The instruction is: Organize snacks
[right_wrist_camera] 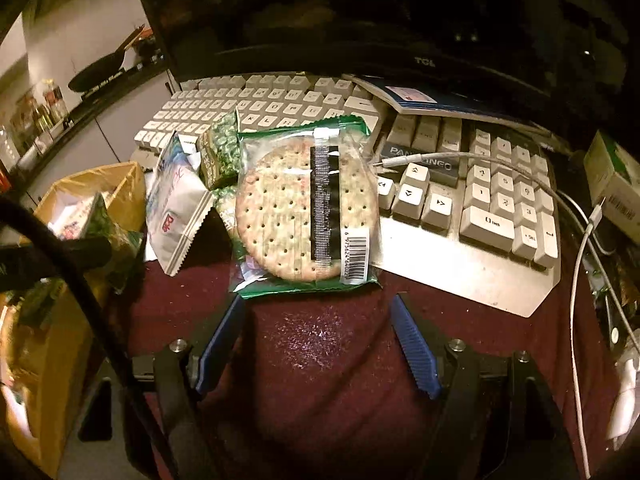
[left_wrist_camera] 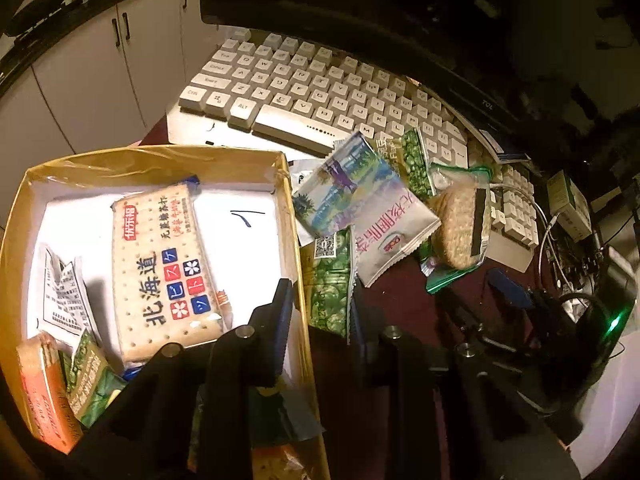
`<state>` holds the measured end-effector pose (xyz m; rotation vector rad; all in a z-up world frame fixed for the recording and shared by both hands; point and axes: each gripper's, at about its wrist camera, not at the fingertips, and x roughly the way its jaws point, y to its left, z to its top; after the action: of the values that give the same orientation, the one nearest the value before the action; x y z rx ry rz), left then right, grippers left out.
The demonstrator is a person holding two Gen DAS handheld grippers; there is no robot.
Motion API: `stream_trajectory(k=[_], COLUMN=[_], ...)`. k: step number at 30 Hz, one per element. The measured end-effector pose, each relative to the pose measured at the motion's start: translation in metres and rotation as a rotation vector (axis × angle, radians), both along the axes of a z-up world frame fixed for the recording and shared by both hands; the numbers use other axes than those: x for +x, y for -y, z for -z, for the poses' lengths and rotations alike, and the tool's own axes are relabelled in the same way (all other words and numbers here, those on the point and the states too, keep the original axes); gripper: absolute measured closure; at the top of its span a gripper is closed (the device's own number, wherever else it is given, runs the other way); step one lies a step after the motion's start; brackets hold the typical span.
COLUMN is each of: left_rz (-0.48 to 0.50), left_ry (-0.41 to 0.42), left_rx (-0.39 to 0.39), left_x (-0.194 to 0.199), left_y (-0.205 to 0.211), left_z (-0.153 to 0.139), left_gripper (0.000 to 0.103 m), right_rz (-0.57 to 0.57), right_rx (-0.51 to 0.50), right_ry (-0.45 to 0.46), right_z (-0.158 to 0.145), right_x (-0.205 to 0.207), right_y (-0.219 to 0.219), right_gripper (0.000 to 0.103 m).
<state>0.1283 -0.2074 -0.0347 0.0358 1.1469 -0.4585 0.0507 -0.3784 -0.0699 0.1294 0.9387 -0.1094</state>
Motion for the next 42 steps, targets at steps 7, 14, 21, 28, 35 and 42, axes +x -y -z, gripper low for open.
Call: stream_trajectory(k=[7,14,21,28,35,42], left_rz=[-0.052,-0.025,0.105,0.098,0.107,0.093], left_ry=[-0.22,-0.116,0.055,0.026,0.076,0.07], left_rx=[-0.175,-0.156,0.024,0.122,0.04,-0.145], left_x=[0.032,0.002,-0.009,0.009,-0.006,-0.026], left_y=[-0.011,-0.013,0.041,0.056,0.042,0.011], left_z=[0.005,-0.027,-0.034,0.001,-0.019,-0.038], left_gripper=[0.077,0.04,0.055,0.079,0.084,0.084], right_rz=[-0.007,-0.002,0.0,0.003,-0.018,-0.151], right_rx=[0.013,0.066,0.071,0.086,0.082,0.309], right_ry=[0.016,0.038,0.041,0.048,0.046,0.111], right_z=[0.002,0.001,0.0,0.0,0.0,-0.027], right_x=[0.001,-0.007,-0.009,-0.013,-0.011,-0.007], right_y=[0.0,0.005,0.006,0.005,0.002,-0.009], right_gripper=[0.024,0.024,0.024,0.024,0.024,0.024])
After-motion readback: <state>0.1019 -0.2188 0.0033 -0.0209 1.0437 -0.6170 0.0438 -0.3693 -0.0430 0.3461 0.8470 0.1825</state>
